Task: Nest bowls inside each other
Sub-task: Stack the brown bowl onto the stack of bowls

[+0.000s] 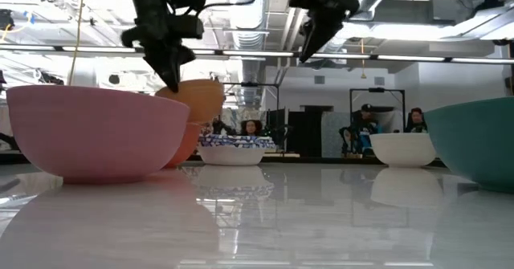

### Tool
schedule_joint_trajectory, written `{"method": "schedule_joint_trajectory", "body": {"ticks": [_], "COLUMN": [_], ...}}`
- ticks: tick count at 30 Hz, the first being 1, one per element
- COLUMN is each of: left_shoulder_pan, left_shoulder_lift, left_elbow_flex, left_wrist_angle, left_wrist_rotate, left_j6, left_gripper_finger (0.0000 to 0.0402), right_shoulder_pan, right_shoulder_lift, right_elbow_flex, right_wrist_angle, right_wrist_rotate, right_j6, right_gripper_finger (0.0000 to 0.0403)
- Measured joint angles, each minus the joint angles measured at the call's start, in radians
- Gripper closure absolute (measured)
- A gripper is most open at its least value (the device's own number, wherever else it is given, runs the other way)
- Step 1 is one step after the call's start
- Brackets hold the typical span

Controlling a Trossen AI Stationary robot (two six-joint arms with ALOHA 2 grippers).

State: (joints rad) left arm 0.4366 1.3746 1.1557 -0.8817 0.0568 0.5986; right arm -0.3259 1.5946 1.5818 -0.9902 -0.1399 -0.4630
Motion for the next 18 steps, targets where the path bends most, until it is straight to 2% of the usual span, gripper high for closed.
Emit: {"method": "schedule_joint_trajectory", "body": {"ticks": [4,9,18], "left_shoulder_pan": [-0.082,-0.163,-0.272], "left_shoulder_lift": [0.000,0.000,0.000], "left_elbow_flex": [0.000,0.000,-0.001], "left_wrist_angle": [-0.004,-0.003,0.002], "left_wrist_rotate": [-0.007,-0.061,-0.073], "left_j6": [0.075,0.133,0.222], "left_gripper_finger": [0.0401,0.0401,0.0401], "right_shoulder_pan": [0.014,0.009,0.038], "right_shoulder_lift": [0.062,0.131,0.125], "right_elbow_flex": [0.000,-0.001,-0.001], "right_wrist_angle": [0.060,0.147,0.220], "right_wrist_rotate": [-0.015,0.028,-0.021], "right_j6": [-0.040,-0.045,-0.270], "right_gripper_finger": [0.0233,0.0244,0.0258]}}
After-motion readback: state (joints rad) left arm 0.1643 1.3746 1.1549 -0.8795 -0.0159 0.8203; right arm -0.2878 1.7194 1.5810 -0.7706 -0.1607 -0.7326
